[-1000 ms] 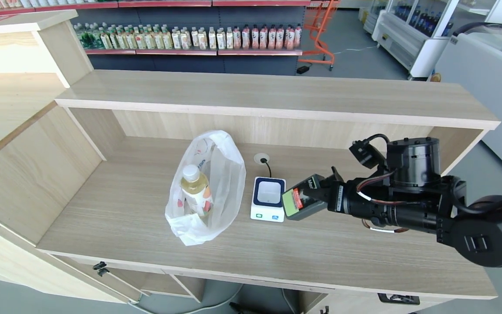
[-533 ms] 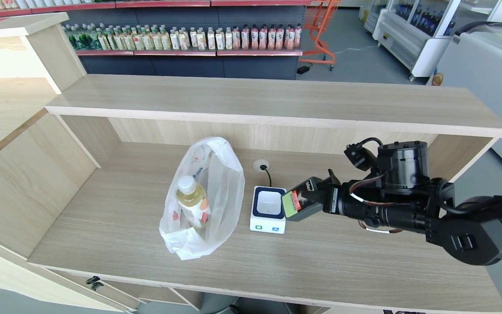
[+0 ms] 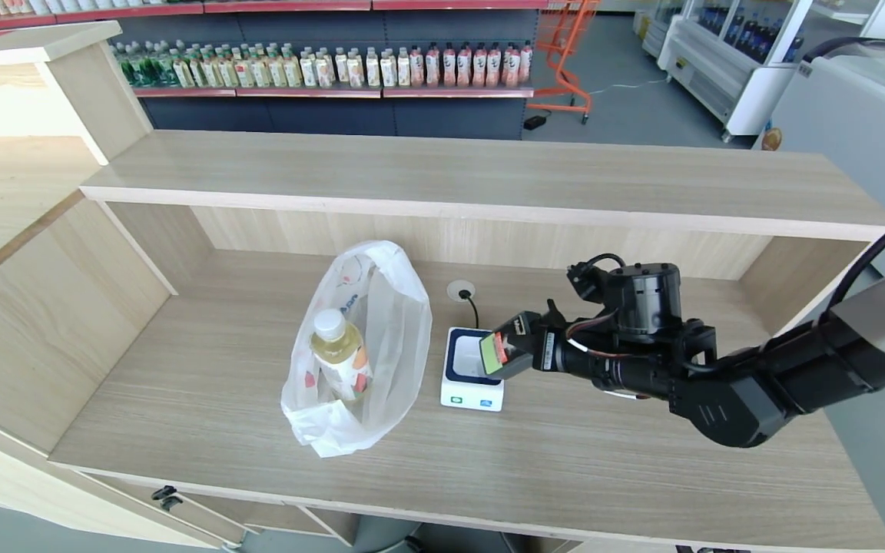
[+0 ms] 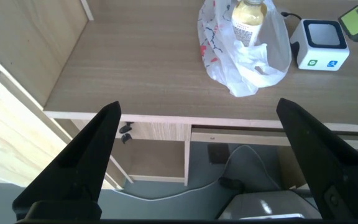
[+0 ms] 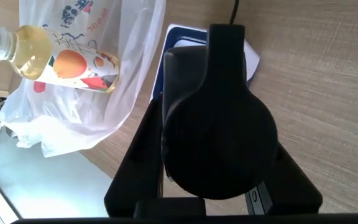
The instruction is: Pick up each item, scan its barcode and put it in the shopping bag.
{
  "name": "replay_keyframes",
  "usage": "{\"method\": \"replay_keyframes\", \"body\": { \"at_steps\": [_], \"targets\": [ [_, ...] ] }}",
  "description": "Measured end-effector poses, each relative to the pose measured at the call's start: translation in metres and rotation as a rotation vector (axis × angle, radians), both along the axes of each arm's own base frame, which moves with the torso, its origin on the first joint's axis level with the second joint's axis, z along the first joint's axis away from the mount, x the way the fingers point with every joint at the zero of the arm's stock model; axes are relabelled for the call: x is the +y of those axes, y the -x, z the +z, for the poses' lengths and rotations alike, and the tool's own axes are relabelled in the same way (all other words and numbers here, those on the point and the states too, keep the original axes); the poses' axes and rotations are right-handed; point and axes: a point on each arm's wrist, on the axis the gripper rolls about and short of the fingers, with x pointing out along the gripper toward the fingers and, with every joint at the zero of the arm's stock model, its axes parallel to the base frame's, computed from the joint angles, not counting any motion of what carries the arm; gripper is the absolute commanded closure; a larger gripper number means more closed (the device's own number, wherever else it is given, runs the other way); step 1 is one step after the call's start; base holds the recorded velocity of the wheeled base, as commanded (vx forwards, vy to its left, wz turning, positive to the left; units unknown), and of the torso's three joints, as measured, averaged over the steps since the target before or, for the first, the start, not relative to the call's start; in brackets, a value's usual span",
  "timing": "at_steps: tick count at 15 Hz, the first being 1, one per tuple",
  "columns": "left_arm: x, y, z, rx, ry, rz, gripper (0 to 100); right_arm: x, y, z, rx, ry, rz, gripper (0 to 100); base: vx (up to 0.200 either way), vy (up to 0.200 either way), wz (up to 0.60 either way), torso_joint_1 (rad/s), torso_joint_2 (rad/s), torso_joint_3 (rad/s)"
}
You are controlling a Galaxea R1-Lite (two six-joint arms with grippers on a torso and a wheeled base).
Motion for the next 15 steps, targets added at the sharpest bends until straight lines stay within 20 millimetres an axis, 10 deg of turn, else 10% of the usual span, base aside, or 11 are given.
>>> {"method": "replay_keyframes", "body": {
  "at_steps": [15],
  "targets": [
    [0.000,0.000,0.000,0.001,0.000,0.000,0,0.032,-0.022,-0.024,0.046,-0.033,0.069,100,0.000,0.000,0.00,0.000,0.00,0.000]
  ]
}}
